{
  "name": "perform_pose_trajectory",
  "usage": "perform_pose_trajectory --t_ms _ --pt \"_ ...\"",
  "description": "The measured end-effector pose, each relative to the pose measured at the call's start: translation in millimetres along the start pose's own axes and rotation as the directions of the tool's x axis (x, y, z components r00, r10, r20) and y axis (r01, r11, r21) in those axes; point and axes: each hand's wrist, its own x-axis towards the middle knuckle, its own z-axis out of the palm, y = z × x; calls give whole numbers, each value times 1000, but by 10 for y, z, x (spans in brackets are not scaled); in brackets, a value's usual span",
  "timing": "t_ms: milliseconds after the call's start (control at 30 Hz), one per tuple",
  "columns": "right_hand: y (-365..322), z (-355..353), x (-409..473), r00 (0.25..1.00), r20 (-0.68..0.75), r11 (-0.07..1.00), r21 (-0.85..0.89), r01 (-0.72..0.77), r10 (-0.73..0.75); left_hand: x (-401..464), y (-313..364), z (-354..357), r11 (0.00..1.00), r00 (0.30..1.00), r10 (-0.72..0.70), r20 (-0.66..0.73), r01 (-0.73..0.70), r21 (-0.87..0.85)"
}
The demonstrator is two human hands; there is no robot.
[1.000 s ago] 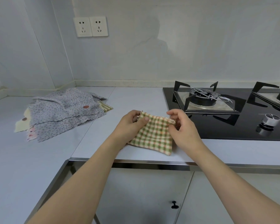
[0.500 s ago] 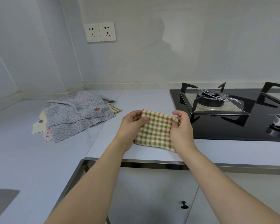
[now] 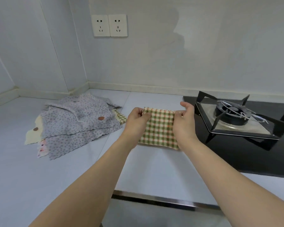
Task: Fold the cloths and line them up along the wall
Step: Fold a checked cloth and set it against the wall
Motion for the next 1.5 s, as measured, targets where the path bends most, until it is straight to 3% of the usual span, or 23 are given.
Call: perform_pose_trajectory --t_ms 167,367,533,600,767,867,1033,1133,1367,1500 --pt "-335 292 420 996 -15 996 -11 -92 91 395 329 -46 998 995 16 -100 -10 68" --pt "-1455 -101 658 974 -59 976 -5 -217 217 363 1582 169 996 997 -60 -40 63 62" --pt "-2150 -666 734 837 -86 835 172 -522 541 150 2389 650 992 994 -112 15 111 53" --pt "-2268 -920 794 795 -112 797 195 -571 597 109 2523 878 988 988 -142 57 138 65" --pt "-2161 -1596 1008 796 -184 816 70 -574 576 19 2696 1643 987 983 -159 88 156 39" --pt "-2048 -2112 1111 805 -155 818 35 -574 572 -95 2726 2202 984 980 -178 92 178 16" --pt "-1983 -3130 1348 906 -181 914 -71 -399 382 -265 2680 3175 972 968 -237 80 236 24" --pt "-1883 -3535 1514 930 -200 934 -122 -336 309 -303 2660 3651 961 958 -277 76 275 25" --pt "-1601 -4289 1936 907 -246 928 -59 -367 343 -143 2569 4453 931 919 -361 158 364 9" --pt "-1435 -4852 2185 849 -341 900 -16 -435 404 8 2467 5058 921 881 -388 270 384 70"
